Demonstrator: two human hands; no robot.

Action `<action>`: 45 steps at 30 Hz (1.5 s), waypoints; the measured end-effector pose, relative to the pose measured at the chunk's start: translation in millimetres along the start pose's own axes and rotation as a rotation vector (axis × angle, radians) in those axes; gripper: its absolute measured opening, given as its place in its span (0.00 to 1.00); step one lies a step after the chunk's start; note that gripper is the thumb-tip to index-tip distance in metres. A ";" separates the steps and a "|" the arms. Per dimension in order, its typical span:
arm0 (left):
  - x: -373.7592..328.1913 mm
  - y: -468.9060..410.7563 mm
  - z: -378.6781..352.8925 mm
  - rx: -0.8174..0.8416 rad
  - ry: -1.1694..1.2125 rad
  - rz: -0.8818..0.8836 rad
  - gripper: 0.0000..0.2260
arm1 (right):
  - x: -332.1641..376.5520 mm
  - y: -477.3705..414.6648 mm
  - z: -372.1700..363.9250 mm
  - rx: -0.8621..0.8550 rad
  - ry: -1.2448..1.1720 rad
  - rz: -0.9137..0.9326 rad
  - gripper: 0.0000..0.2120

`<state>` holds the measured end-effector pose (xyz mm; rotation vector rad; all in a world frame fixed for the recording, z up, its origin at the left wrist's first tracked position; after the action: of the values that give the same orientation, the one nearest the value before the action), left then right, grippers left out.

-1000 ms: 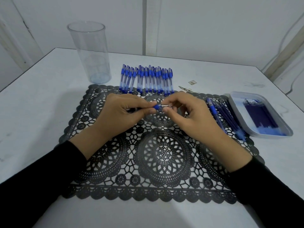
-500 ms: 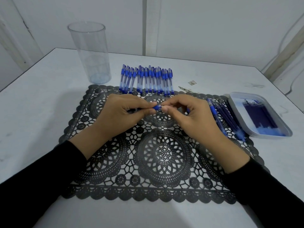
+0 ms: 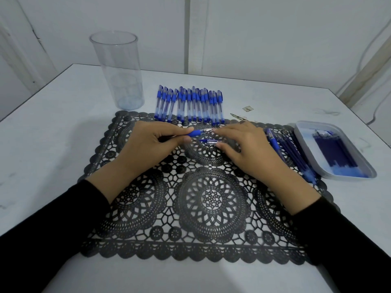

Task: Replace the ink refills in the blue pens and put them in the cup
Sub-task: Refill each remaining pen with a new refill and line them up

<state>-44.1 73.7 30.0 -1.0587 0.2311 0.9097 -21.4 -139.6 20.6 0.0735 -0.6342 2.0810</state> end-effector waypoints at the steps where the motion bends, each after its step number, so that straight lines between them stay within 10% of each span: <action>1: 1.3 -0.1 0.3 -0.002 -0.003 0.010 0.13 | 1.0 -0.7 -2.2 0.010 0.024 -0.003 0.15; 36: -14.1 1.7 -7.4 -0.029 0.017 -0.145 0.09 | 17.6 10.0 21.4 -0.209 -0.502 -0.096 0.08; 45: -24.6 -7.1 -15.5 -0.066 0.169 0.027 0.13 | 12.2 6.7 36.1 -0.354 -1.155 -0.440 0.11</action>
<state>-50.6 46.5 40.8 -1.1980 0.3589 0.8571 -40.6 -150.0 52.6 1.1488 -1.4853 1.3190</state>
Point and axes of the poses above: each hand's wrist, its own y-axis away from the middle knuckle, its own z-axis out of the back of the hand, x = y × z, the point moved 5 cm from there along -y, towards the middle knuckle, and after that the axes turned 2 degrees about -x, right-handed, at the moved point
